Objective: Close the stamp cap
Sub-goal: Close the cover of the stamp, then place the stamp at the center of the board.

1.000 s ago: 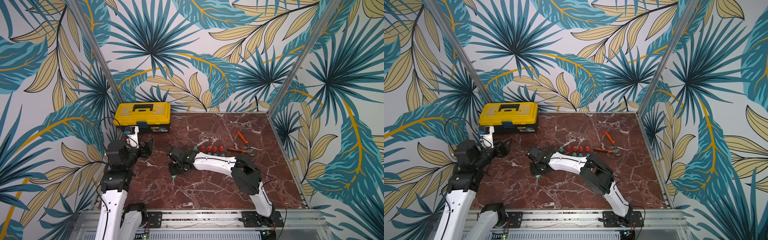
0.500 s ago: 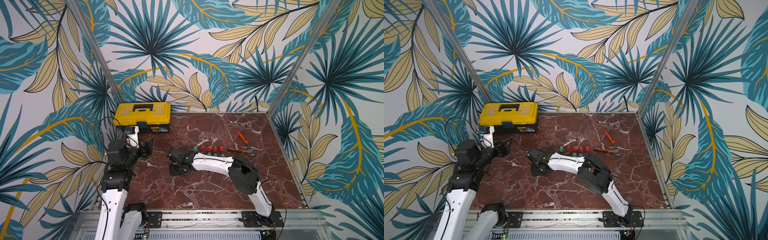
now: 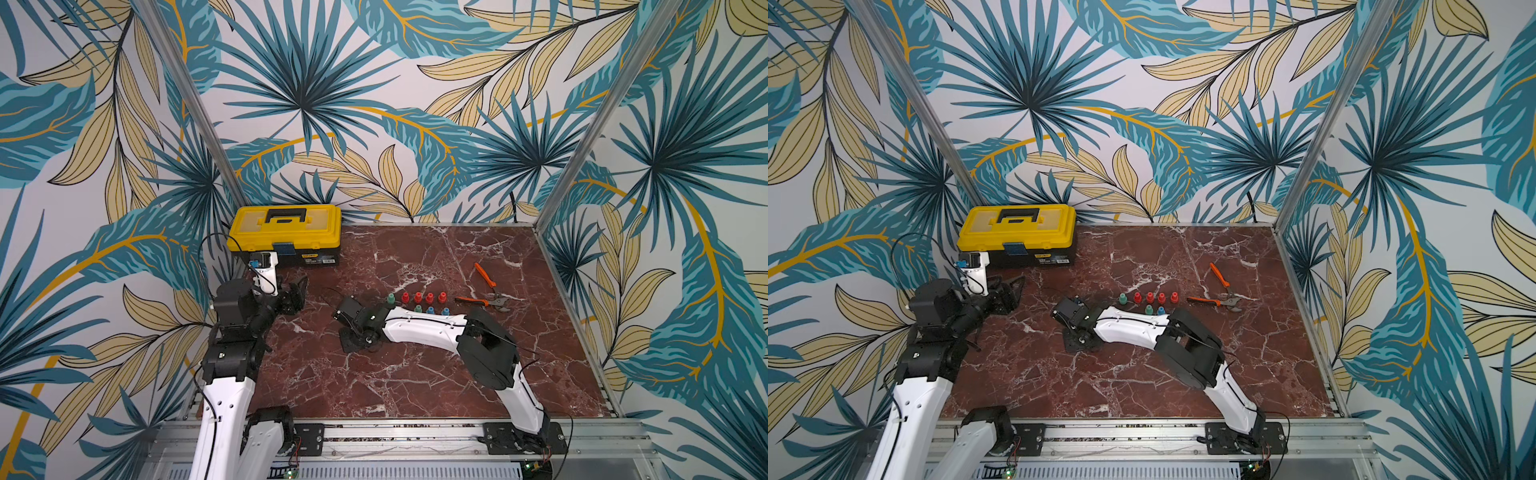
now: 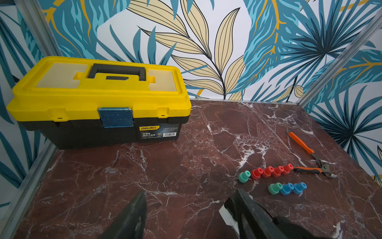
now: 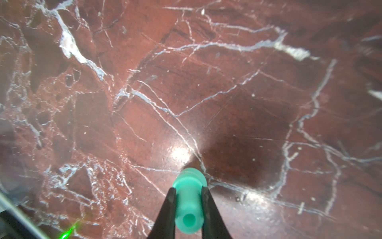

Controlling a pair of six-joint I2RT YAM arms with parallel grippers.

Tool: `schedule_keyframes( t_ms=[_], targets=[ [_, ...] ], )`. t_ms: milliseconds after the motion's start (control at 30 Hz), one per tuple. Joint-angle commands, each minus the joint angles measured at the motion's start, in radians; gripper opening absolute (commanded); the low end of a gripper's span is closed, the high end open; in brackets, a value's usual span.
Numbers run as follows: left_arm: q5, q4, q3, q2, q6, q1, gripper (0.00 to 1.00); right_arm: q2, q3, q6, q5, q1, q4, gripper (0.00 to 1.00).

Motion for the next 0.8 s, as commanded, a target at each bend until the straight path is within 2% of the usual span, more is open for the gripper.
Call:
schedule_keyframes(
  t_ms=[0, 167, 367, 600, 767],
  targets=[
    [0.004, 0.003, -0.002, 0.0, -0.007, 0.006, 0.69, 0.027, -0.044, -0.067, 0.154, 0.005, -0.184, 0.04],
    [0.004, 0.003, -0.004, 0.0, -0.009, 0.006, 0.69, 0.05, -0.044, -0.116, 0.247, 0.028, -0.245, 0.03],
    [0.003, 0.003, -0.004, 0.003, -0.009, 0.005, 0.69, 0.08, -0.034, -0.134, 0.279, 0.044, -0.276, 0.03],
    [0.013, 0.003, -0.002, 0.007, -0.004, 0.006, 0.69, 0.072, -0.018, -0.137, 0.266, 0.039, -0.276, 0.03],
    [0.015, 0.002, 0.001, 0.017, -0.001, 0.006, 0.69, 0.023, 0.001, -0.146, 0.236, -0.007, -0.281, 0.03]
  ],
)
